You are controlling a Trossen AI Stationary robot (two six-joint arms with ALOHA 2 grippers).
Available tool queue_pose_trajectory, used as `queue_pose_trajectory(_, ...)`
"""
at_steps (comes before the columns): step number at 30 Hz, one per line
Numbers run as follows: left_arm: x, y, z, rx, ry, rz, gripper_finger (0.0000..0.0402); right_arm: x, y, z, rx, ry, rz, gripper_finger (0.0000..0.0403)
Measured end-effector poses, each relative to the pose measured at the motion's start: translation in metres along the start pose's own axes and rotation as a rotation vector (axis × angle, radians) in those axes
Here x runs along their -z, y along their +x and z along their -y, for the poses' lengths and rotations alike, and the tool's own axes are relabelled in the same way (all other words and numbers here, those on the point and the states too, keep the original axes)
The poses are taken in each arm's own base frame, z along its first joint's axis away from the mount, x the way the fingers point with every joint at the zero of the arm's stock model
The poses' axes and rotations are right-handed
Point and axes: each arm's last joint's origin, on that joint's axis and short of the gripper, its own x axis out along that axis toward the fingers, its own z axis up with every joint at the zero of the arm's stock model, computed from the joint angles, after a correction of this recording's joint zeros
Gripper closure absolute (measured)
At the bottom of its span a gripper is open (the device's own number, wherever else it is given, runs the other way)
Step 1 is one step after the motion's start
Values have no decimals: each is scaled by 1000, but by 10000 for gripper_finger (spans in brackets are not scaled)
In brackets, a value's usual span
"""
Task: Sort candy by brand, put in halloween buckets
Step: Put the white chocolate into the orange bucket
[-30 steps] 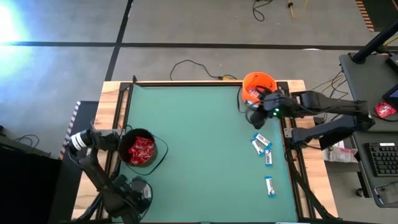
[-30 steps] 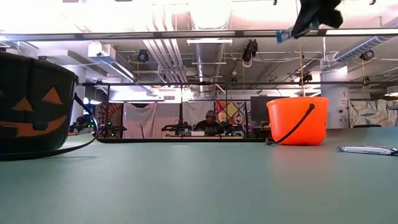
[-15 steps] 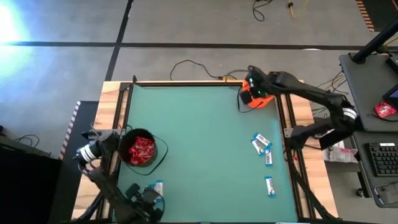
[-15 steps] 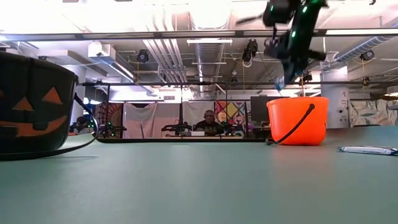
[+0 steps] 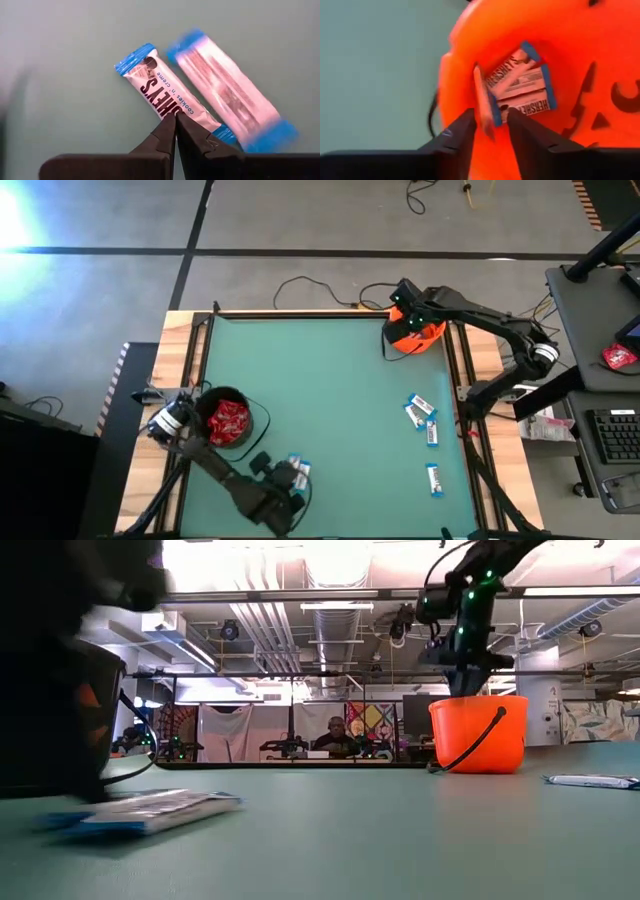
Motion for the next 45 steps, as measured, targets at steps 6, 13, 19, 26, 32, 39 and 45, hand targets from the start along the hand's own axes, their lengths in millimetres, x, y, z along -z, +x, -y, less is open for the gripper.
queue_pose_trajectory(6, -35, 20, 4, 38, 56, 49, 401, 16, -40, 2, -25, 7, 95, 211)
queue_pose_trajectory(13, -59, 28, 0, 43, 87, 82, 401, 62, -104, -11, -199, -84, 295, 158)
queue_pose_trajectory(19, -67, 18, -3, 61, 137, 97, 401, 110, -125, -41, -350, -133, 422, 153)
queue_pose_trajectory(26, -97, -41, -23, 179, 219, 164, 401, 152, -116, -94, -568, -199, 436, 156)
queue_pose_trajectory(32, -101, -79, -94, 152, 217, 279, 401, 180, -135, -147, -811, -462, 665, 157)
queue_pose_trajectory(39, -87, -103, -194, 354, 59, 423, 401, 205, -126, -181, -842, -584, 704, 169)
queue_pose_trajectory(45, -69, -113, -265, 505, -39, 527, 401, 216, -116, -197, -860, -583, 677, 182)
